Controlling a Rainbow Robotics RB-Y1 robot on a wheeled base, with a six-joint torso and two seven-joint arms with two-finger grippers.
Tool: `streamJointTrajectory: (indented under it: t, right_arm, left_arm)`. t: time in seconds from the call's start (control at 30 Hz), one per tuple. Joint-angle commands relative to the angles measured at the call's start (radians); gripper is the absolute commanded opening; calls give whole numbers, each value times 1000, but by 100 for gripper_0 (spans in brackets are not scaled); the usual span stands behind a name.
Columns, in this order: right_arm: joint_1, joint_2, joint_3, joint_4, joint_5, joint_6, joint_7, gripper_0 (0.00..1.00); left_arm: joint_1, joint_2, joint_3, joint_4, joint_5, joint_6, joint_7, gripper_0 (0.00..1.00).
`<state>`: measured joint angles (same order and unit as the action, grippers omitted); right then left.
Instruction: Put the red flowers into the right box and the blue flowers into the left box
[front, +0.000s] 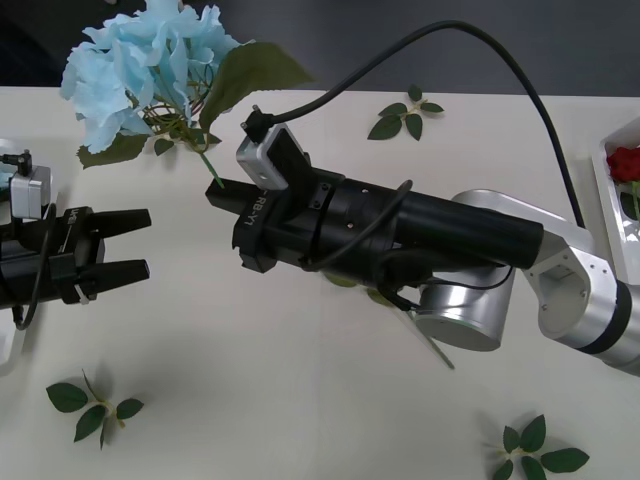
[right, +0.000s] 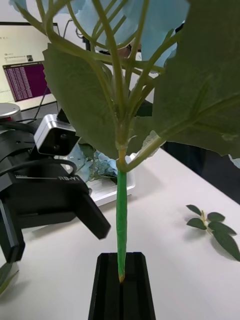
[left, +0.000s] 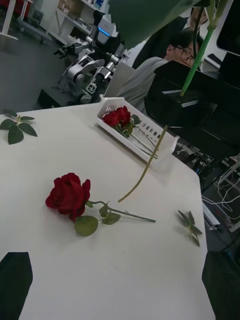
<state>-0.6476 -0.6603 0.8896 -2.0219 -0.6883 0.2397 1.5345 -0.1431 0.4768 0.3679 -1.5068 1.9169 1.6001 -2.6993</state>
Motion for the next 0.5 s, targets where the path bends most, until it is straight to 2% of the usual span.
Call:
streamJointTrajectory:
  t: [0.03, 0.27, 0.5]
  right_arm:
    - [-52, 71, 6, 43, 4, -8, -10, 0]
    - [-122, 159, 48, 140, 0, -20, -19, 0]
    - [-156, 232, 60, 216, -7, -22, -27, 0]
  left_arm:
    - [-33, -33, -14, 16, -10, -8, -6, 100]
    - [-55, -98, -24, 16, -53, -14, -6, 100]
    - [-84, -152, -35, 16, -94, -25, -6, 100]
